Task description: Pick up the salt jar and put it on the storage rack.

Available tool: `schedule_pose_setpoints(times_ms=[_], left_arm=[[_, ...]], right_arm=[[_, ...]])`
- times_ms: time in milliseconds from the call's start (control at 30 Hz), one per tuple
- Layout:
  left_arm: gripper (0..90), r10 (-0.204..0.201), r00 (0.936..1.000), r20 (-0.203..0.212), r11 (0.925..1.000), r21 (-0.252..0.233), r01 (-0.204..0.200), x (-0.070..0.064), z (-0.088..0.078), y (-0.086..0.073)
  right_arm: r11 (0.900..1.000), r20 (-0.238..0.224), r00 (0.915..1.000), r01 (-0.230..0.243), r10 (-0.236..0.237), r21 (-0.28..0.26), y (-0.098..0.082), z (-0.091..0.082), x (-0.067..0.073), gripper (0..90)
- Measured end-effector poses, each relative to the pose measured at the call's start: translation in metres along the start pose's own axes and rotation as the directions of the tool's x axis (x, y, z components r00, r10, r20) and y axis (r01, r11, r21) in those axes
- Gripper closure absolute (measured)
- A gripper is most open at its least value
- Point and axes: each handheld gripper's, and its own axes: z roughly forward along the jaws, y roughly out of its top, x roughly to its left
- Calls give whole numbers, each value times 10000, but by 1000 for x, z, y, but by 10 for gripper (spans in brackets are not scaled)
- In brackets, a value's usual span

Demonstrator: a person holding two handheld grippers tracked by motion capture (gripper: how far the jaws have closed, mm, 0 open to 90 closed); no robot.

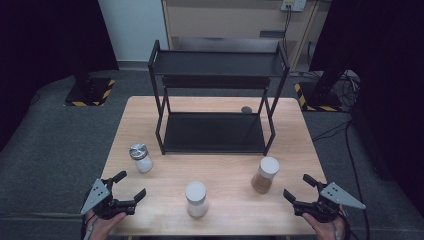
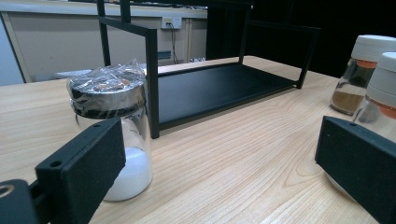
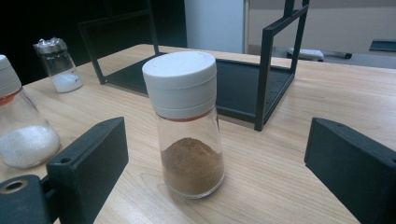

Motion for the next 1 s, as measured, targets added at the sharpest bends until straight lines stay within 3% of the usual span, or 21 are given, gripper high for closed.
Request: schedule_pose_setpoints(times_ms=[233,367,467,1000], left_arm=[[3,-2,9998,-191,10000,72,3,-1,0,1],[4,-235,9992,-311,9997,-35,234,2,-1,-1],[5,-40,9994,-331,10000,34,41,2,-2,0],[3,103,9992,-385,9999,126,-98,-1,-3,4]], right_arm=[[9999,-50,9999,-119,119,-18,-1,1,-2,66],[9998,-99,9998,-180,179,-35,-2,1,-4,66],[9998,-200,9996,-178,176,-116,-2,-1,-5,65],[9998,-189,9997,162,-163,-84,0,-3,0,60]])
